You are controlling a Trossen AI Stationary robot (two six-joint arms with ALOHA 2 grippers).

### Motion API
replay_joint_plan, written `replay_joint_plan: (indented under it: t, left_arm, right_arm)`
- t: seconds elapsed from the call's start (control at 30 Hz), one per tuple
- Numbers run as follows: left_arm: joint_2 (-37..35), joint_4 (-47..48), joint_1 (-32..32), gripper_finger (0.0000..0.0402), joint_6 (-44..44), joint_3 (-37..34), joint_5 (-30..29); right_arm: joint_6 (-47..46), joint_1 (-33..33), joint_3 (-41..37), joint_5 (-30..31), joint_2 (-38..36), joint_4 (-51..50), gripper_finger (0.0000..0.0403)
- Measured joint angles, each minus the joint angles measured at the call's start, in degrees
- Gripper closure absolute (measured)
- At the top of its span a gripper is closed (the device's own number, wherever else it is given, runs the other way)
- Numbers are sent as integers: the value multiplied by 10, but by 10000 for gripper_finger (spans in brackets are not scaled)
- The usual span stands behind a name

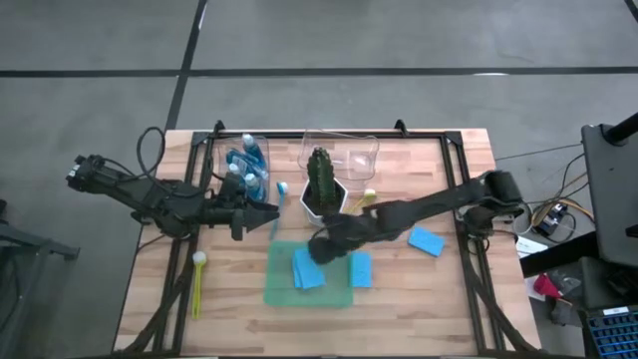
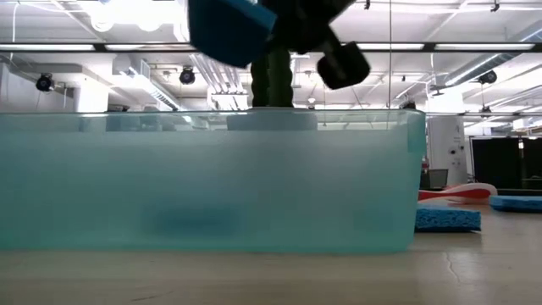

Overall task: Pick & Place Kitchen Sink Supplies
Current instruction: Put the blue sponge into the green bin

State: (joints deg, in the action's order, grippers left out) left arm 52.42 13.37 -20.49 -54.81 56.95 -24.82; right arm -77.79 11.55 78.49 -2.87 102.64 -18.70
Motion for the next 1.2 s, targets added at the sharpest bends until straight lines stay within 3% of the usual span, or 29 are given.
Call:
replay_joint_plan:
  t: [0.23, 0.5, 1.2]
  left_arm:
    - [-9, -1, 0, 234, -2, 0, 3]
    - [-13, 0, 0, 234, 0, 0, 3]
    - [-12, 0, 0, 234, -1, 0, 3]
  right_arm:
    - [7, 0, 78, 0, 83, -57, 394]
    - [-6, -2, 91, -2, 136, -66, 394]
    - [-1, -23, 91, 16, 175, -60, 394]
